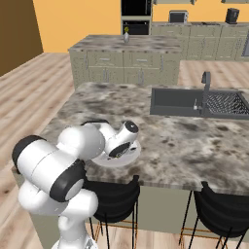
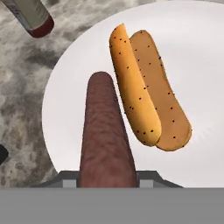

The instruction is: Move the hot dog bun to the plate on the dining table and place the condiment next to that plate. Then navigate to the fridge and take the sausage and place it on the plate as well.

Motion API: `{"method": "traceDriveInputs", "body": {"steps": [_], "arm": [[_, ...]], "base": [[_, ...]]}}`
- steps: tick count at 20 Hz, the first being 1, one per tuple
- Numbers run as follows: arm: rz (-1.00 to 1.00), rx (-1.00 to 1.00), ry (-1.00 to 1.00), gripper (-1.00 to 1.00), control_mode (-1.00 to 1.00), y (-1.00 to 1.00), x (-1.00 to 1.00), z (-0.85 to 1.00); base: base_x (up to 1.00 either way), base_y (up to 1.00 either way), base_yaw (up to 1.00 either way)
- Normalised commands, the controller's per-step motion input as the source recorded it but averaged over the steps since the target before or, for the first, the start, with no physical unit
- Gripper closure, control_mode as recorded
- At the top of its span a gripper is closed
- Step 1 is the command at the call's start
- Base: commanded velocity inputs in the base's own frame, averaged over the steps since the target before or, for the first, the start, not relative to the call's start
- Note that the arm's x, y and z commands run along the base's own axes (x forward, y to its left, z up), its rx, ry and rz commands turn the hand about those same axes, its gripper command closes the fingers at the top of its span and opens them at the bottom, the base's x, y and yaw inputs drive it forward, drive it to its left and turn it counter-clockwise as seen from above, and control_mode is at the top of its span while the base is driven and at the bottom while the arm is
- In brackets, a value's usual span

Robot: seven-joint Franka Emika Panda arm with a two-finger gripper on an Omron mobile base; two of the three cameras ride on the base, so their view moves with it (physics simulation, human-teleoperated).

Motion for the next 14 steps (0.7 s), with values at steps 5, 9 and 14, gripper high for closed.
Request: {"method": "traceDriveInputs", "body": {"steps": [5, 9, 14], "arm": [[0.05, 0.0, 0.0, 1.0, -1.0, 0.0, 0.11, -0.3], [0.04, 0.0, 0.0, -1.0, -1.0, -0.04, 0.1, -0.23], [0.02, 0.0, 0.0, -1.0, -1.0, -0.05, -0.07, 0.03]], "base": [[0.0, 0.0, 0.0], [0.0, 0.0, 0.0], [0.0, 0.0, 0.0]]}}
